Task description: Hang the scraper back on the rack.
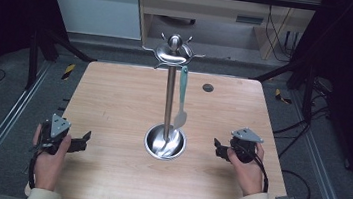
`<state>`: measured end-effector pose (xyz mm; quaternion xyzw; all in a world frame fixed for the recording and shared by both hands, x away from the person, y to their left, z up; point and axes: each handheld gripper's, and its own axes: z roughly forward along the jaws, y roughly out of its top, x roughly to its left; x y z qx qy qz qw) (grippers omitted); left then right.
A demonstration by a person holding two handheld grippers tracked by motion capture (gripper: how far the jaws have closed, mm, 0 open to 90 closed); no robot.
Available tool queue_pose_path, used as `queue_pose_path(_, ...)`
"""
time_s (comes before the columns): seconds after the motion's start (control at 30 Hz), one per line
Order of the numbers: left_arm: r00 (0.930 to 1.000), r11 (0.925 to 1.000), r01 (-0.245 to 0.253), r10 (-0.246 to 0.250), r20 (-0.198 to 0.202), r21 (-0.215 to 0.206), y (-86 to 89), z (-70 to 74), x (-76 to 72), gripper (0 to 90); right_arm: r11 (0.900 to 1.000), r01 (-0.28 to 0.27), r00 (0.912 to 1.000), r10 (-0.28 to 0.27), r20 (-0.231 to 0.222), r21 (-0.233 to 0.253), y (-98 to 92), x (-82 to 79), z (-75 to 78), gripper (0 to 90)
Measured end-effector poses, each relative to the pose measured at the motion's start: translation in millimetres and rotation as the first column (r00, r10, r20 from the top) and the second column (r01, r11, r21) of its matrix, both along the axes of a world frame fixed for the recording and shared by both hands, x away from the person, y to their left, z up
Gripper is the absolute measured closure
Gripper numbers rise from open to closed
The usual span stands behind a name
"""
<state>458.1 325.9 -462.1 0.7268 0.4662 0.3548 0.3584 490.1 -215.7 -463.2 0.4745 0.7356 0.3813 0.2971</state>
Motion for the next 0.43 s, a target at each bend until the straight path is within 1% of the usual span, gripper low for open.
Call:
queue_pose_path(0.03,1.0,1.0,0.0,0.0,0.0,0.0,0.0,0.0,0.0,2.0,1.0,0.0,1.0,0.0,0.0,0.0,0.0,0.0,0.0,14.7)
queue_pose_path(0.07,1.0,1.0,0.003,-0.003,-0.005,0.003,-1.2,-1.0,1.1,2.0,1.0,0.01,0.9999,-0.01,0.012,-0.016,-1.1,5.3,-5.8,14.7)
queue_pose_path(0.1,1.0,1.0,0.003,-0.003,-0.005,0.003,-1.2,-1.0,1.1,2.0,1.0,0.01,0.9999,-0.01,0.012,-0.016,-1.1,5.3,-5.8,14.7)
queue_pose_path(0.13,0.9999,1.0,0.0,0.0,-0.014,0.006,-1.6,-1.9,1.9,2.0,1.0,0.005,1.0,-0.005,-0.007,-0.001,-1.3,9.9,-9.9,14.6)
queue_pose_path(0.17,0.9997,0.9999,-0.005,0.006,-0.024,0.01,-2.2,-3.3,3.2,2.0,1.0,0.005,0.9999,-0.005,-0.015,0.011,-1.6,11.6,-11.3,14.6)
queue_pose_path(0.23,0.9996,0.9999,-0.003,0.003,-0.028,0.01,-2.4,-4.0,4.3,2.0,1.0,0.005,0.9997,-0.004,-0.026,0.018,-1.9,14.2,-13.8,14.7)
queue_pose_path(0.37,0.9995,0.9999,0.0,0.001,-0.032,0.014,-3.3,-4.1,5.9,2.0,1.0,0.008,0.9988,-0.008,-0.048,-0.008,-1.1,12.5,-18.8,14.7)
queue_pose_path(0.43,0.9994,0.9998,0.004,-0.003,-0.036,0.021,-3.8,-4.1,6.5,2.0,1.0,0.009,0.9988,-0.01,-0.047,-0.012,-1.1,11.1,-18.7,14.7)
